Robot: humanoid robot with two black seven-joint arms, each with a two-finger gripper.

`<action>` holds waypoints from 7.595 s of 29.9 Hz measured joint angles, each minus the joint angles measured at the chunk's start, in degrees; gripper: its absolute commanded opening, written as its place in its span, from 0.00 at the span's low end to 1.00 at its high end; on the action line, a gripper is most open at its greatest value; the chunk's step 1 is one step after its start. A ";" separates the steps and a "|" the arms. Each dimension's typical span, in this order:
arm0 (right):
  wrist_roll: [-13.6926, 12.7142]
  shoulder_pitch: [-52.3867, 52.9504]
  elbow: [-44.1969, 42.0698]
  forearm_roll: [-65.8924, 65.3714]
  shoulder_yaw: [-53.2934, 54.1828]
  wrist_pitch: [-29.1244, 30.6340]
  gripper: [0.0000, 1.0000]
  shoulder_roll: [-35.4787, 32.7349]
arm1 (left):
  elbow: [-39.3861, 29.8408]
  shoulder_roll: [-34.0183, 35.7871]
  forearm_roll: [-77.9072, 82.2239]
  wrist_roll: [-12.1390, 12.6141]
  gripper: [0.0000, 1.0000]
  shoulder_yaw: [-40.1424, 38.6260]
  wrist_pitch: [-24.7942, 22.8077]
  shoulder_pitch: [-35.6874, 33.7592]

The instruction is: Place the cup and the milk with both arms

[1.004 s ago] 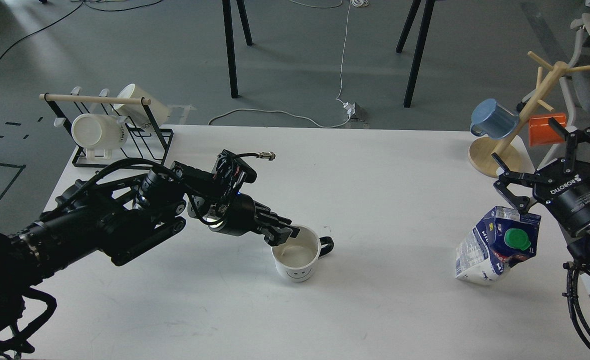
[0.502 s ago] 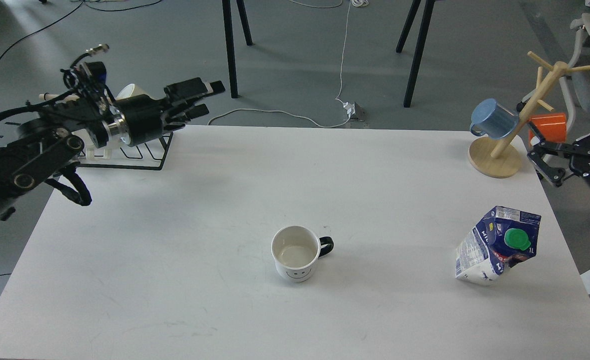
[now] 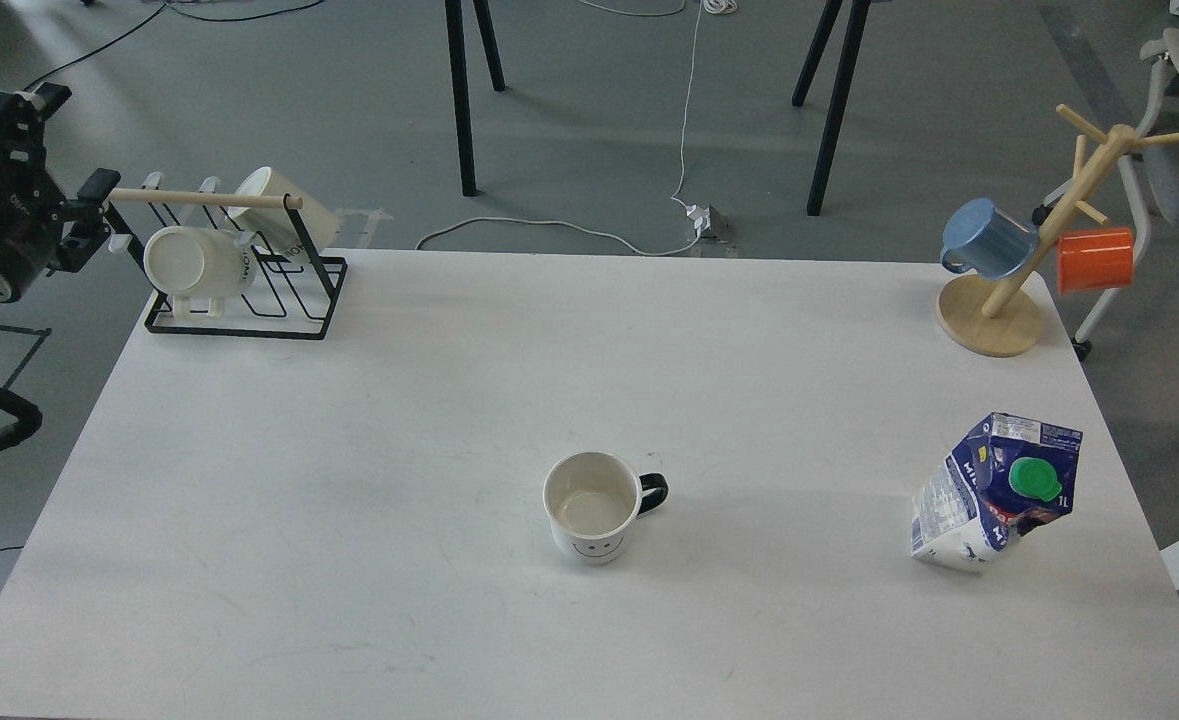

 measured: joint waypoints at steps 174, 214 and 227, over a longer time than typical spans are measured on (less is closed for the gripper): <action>0.00 0.08 -12.32 -37.21 1.47 0.00 0.38 63.17 | 3.57 -5.77 -2.88 -0.03 0.97 1.69 0.00 9.49; 0.00 -0.47 -14.52 -37.36 1.35 0.00 0.41 63.07 | 4.79 -5.81 -2.95 0.00 0.98 1.62 0.00 10.49; 0.00 -0.38 -14.73 -37.33 1.33 0.00 0.43 62.84 | 4.78 -6.02 -2.98 0.00 0.98 1.63 0.00 10.52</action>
